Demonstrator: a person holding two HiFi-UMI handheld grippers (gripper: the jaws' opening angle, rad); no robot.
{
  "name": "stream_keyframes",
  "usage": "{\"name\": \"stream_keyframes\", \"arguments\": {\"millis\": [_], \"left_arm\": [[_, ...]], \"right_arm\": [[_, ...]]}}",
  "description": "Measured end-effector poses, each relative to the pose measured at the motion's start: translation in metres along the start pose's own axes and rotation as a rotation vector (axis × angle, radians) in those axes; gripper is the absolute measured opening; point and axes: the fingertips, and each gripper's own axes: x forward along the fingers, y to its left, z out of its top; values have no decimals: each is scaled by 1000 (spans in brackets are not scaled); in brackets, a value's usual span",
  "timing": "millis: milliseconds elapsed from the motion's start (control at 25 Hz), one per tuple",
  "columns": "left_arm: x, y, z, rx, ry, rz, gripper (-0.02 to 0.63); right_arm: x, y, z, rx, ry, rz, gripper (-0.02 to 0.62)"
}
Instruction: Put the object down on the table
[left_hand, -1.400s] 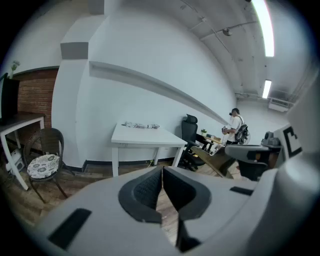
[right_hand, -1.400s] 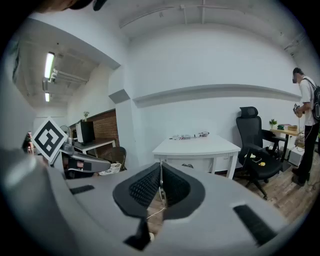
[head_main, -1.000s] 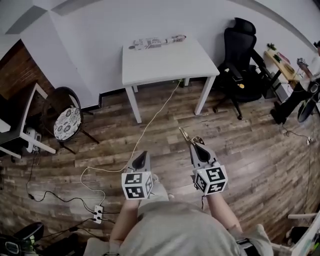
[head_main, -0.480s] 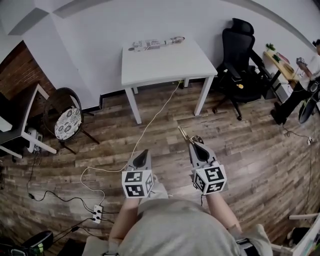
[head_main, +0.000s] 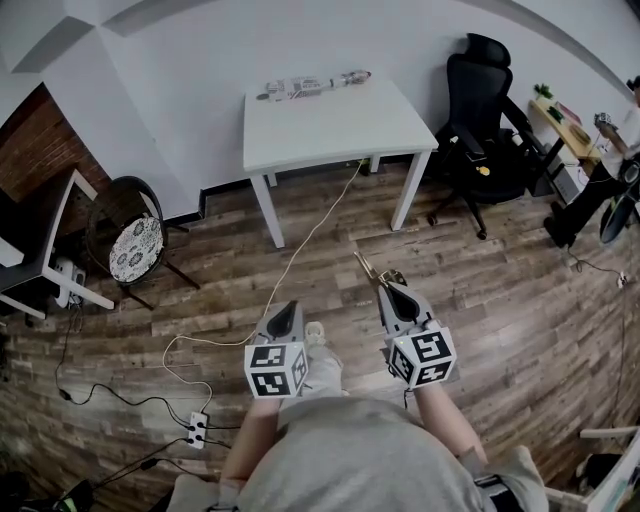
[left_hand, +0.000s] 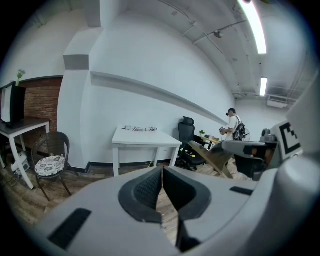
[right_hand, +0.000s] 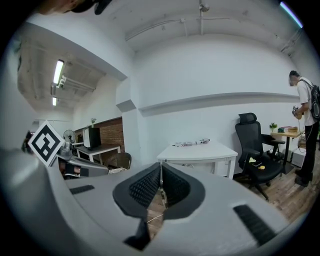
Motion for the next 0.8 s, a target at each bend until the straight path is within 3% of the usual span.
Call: {"name": "stream_keyframes", "arguments": {"millis": [240,800], "left_arm": [[37,10,10,0,12,-12,11],[140,60,76,10,15,-41,11]], "right_arm": [[33,-19,3,12,11,-6,9],[151,-62,41,22,2,-26,9]]}}
